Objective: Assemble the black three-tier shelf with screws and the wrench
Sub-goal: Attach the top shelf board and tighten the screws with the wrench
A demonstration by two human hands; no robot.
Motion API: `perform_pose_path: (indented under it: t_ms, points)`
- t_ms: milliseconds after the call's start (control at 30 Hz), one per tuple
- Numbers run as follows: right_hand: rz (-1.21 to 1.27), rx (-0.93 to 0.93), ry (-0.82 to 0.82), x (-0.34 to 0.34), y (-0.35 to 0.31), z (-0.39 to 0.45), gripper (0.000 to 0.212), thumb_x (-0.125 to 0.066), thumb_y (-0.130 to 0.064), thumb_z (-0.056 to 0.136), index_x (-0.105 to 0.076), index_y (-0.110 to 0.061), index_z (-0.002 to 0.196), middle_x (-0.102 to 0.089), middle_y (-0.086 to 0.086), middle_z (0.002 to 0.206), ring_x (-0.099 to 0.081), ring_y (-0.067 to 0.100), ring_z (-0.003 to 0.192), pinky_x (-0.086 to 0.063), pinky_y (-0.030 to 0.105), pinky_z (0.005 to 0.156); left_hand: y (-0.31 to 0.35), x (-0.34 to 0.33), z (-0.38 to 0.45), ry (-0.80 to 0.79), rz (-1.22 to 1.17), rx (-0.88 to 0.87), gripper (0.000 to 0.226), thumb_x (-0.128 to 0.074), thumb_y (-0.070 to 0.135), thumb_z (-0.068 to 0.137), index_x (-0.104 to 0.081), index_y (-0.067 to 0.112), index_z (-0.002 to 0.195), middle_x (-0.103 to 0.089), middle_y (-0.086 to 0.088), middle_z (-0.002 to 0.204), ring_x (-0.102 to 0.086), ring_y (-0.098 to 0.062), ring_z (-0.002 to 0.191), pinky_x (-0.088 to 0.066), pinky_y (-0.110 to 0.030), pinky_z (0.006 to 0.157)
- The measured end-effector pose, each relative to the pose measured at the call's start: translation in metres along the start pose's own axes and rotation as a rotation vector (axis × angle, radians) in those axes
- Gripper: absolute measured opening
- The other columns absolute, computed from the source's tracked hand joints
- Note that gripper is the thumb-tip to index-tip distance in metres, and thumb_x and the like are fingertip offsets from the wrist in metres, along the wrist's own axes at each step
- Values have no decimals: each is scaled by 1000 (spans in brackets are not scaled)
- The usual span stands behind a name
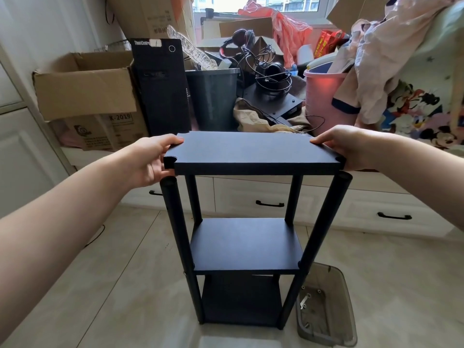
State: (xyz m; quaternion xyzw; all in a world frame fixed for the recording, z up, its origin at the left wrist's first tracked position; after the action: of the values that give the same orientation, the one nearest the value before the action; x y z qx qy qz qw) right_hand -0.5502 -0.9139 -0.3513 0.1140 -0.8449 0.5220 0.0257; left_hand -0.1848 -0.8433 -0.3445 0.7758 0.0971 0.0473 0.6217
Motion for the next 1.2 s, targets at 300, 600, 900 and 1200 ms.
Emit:
perform_pose_path:
  t_ms: [300,600,900,1200]
  points:
    - [62,23,23,-1,1,5,18,-52,-18,97,-58,-8,112,-68,5,83,-68,14,49,-53,21,44,-4,-3,9,2,4,62,20,-58,33,100,-61,13,101,-71,0,65,-71,-11,54,-52,-22,43]
    - [48,28,40,-1,1,7,22,-54,-24,95,-59,-12,112,-64,1,85,-65,14,55,-53,26,64,-5,0,21,40,25,56,20,-58,33,98,-61,13,97,-68,2,57,-67,-10,48,-50,-21,40]
    - [15,23,69,-1,4,1,16,-53,-27,94,-58,-15,103,-60,-1,79,-61,12,44,-44,27,60,-5,1,19,48,83,49,23,-57,33,99,-60,12,91,-64,4,49,-64,-9,42,-46,-19,36]
    - [28,127,228,6,3,5,23,-62,-31,89,-64,-16,107,-62,-2,76,-57,10,42,-42,18,44,-2,1,16,95,81,9,18,-63,37,96,-63,20,92,-66,9,51,-65,-5,44,-48,-19,39]
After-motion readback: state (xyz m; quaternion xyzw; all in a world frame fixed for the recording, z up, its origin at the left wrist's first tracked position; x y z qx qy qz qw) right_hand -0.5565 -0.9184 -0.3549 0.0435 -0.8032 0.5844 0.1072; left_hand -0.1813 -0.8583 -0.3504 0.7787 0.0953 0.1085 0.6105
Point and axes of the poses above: each hand's wrist, its own z-axis towards the middle knuckle, its own x-axis out of the back of the hand, y = z × x, the point moved 9 cm from there along z, towards the middle knuckle
